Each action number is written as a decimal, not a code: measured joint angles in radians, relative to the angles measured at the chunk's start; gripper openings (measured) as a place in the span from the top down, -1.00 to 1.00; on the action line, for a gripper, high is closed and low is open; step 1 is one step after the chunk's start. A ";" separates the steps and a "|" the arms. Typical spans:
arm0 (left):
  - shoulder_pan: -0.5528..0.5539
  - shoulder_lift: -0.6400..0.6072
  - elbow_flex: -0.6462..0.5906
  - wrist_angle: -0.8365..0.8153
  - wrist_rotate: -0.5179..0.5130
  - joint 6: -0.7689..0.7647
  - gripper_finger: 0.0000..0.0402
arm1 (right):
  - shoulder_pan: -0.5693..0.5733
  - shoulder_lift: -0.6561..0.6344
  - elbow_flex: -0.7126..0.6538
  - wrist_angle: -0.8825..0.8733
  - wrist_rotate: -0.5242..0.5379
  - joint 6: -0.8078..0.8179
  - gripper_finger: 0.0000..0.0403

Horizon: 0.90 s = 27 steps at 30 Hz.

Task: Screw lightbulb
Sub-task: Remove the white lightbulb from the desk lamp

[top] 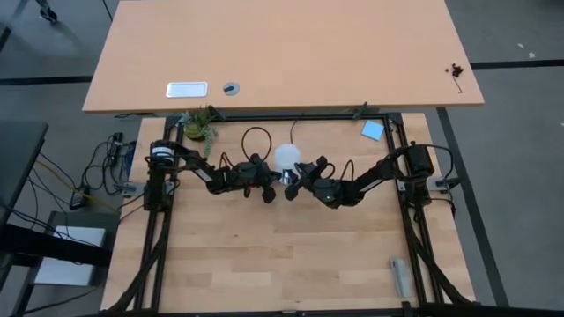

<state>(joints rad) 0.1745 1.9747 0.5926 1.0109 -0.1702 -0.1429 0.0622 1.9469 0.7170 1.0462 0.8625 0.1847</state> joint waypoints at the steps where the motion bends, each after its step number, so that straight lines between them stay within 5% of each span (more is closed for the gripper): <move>1: 0.000 0.000 0.000 0.000 -0.001 0.000 0.91 | 0.000 0.000 0.000 -0.003 0.000 0.002 0.25; 7: 0.000 0.000 0.000 -0.001 -0.001 0.000 0.91 | 0.006 0.000 0.000 -0.005 -0.003 0.030 0.20; 19: 0.000 -0.001 0.000 -0.002 0.000 -0.001 0.91 | -0.025 -0.001 0.000 -0.048 -0.028 0.153 -0.40; 27: 0.000 -0.001 0.000 -0.002 0.001 -0.001 0.91 | -0.038 -0.001 0.031 -0.051 -0.068 0.114 -0.29</move>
<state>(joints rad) 0.1745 1.9739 0.5926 1.0089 -0.1688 -0.1440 0.0246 1.9461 0.7475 0.9954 0.7943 0.2987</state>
